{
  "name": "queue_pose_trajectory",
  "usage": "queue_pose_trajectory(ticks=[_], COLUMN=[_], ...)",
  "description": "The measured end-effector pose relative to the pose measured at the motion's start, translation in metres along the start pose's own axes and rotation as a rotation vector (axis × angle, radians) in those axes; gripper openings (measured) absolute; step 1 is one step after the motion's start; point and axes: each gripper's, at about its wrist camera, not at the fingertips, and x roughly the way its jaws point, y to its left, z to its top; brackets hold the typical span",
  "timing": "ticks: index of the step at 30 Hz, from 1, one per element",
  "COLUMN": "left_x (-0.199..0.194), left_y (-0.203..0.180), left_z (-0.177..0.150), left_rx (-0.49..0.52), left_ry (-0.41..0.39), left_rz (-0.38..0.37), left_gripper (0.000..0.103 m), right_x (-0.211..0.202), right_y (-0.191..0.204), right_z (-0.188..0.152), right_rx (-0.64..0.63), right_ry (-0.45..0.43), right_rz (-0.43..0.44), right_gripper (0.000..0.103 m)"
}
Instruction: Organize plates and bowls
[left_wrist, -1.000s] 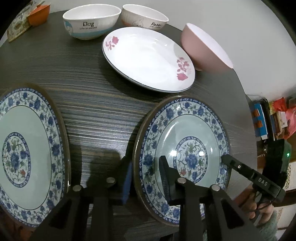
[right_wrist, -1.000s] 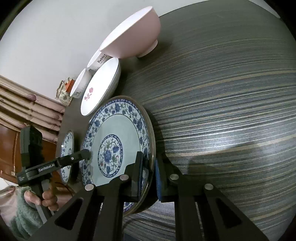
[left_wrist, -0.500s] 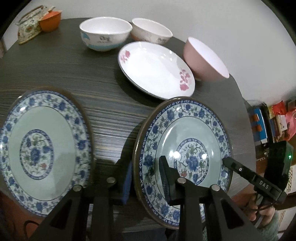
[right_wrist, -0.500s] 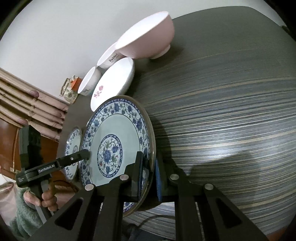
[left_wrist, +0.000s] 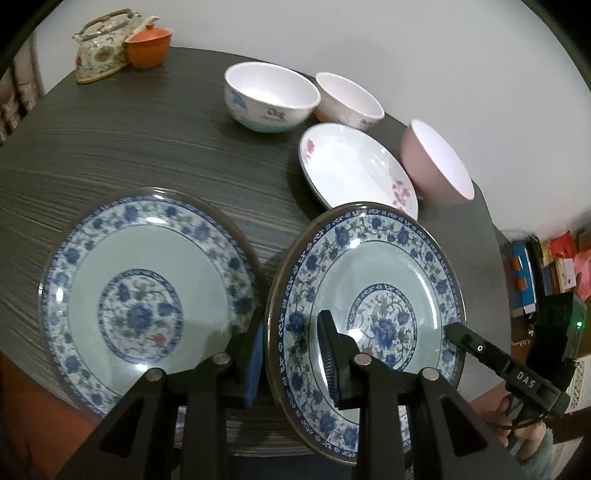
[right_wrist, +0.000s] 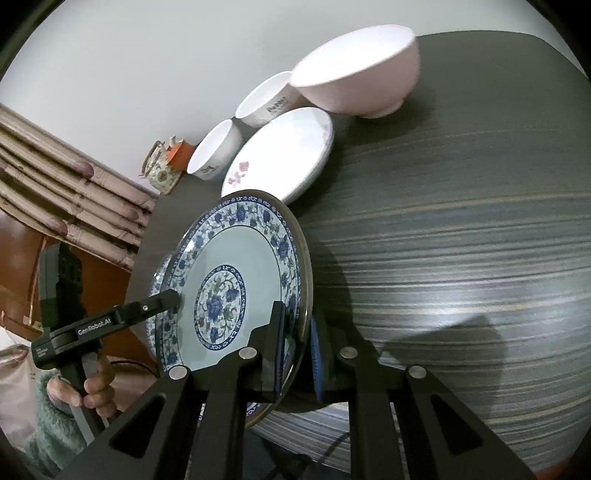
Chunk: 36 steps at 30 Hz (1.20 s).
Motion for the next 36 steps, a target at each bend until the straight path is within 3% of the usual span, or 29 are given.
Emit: queue_pose_trajectory(ticks=[25,36], left_x=[-0.053,-0.05], left_y=[0.114,0.162], left_z=[0.009,0.01], left_rx=[-0.197,-0.276], left_ry=[-0.084,-0.077], left_rz=[0.103,0.162], left_gripper=[0.028,0.028], right_x=[0.062,0.106], right_y=[0.104,0.144], right_z=[0.01,0.01], right_rx=[-0.14,-0.192], right_ry=[0.076,0.134], right_rz=[0.058,0.071], right_gripper=[0.013,0.013])
